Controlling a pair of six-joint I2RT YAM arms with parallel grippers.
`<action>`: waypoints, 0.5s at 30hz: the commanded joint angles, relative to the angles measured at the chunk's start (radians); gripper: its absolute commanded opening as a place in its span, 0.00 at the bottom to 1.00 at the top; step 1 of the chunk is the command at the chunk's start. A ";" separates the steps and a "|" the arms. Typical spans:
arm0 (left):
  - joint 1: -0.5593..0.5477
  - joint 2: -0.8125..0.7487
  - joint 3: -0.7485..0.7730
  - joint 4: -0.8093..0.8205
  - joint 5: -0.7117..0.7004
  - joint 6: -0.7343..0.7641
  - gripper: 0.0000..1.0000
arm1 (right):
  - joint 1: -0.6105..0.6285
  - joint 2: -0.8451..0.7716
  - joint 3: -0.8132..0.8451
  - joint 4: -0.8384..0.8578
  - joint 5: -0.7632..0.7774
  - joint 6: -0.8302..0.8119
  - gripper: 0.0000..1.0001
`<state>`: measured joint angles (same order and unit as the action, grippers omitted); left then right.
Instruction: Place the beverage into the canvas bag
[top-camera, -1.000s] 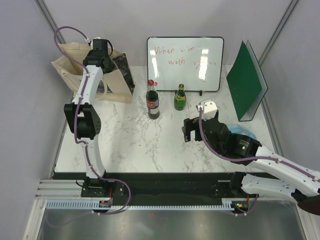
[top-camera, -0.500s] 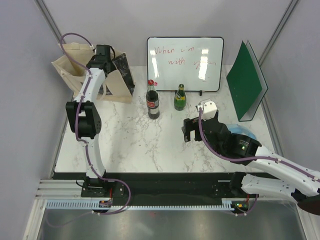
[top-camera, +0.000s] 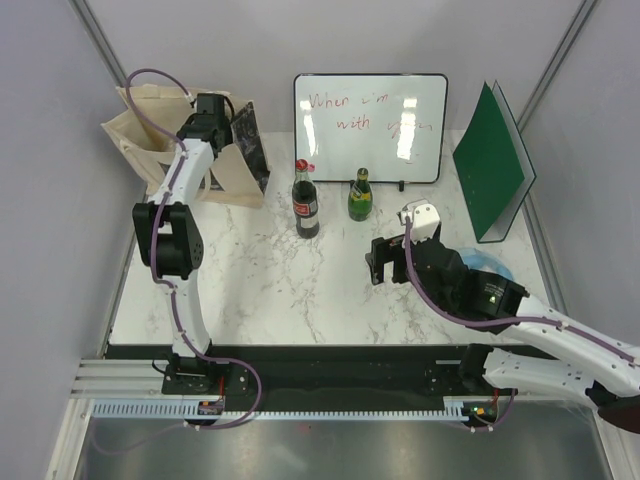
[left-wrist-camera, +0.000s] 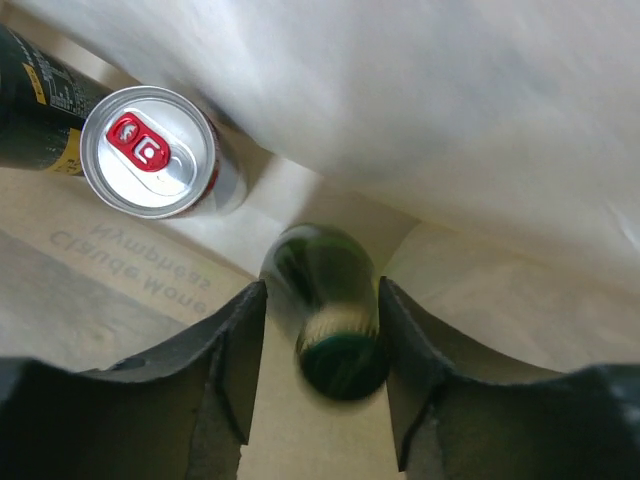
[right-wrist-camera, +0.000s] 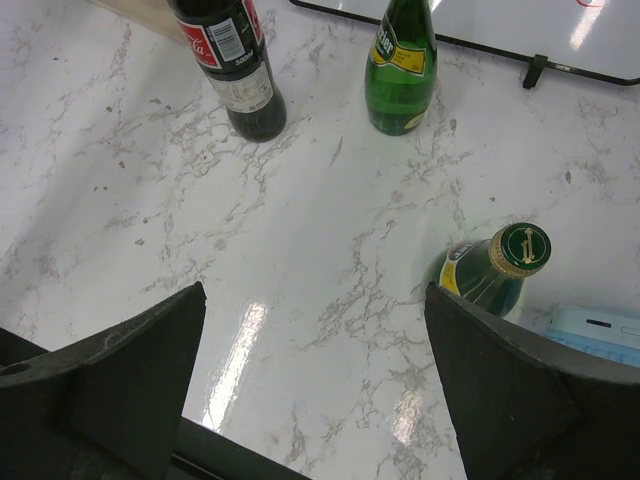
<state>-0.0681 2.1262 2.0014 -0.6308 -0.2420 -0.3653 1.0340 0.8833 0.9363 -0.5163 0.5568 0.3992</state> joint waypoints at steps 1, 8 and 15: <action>-0.015 -0.107 0.008 0.014 -0.014 0.016 0.58 | -0.002 -0.032 0.012 0.012 0.002 0.023 0.98; -0.015 -0.187 0.010 -0.006 -0.019 0.023 0.65 | -0.003 -0.061 0.013 -0.005 0.003 0.036 0.98; -0.015 -0.255 0.002 -0.027 -0.004 0.020 0.67 | -0.003 -0.069 0.021 -0.024 -0.004 0.049 0.98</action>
<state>-0.0753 1.9472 2.0014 -0.6559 -0.2577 -0.3618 1.0340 0.8288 0.9363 -0.5362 0.5541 0.4271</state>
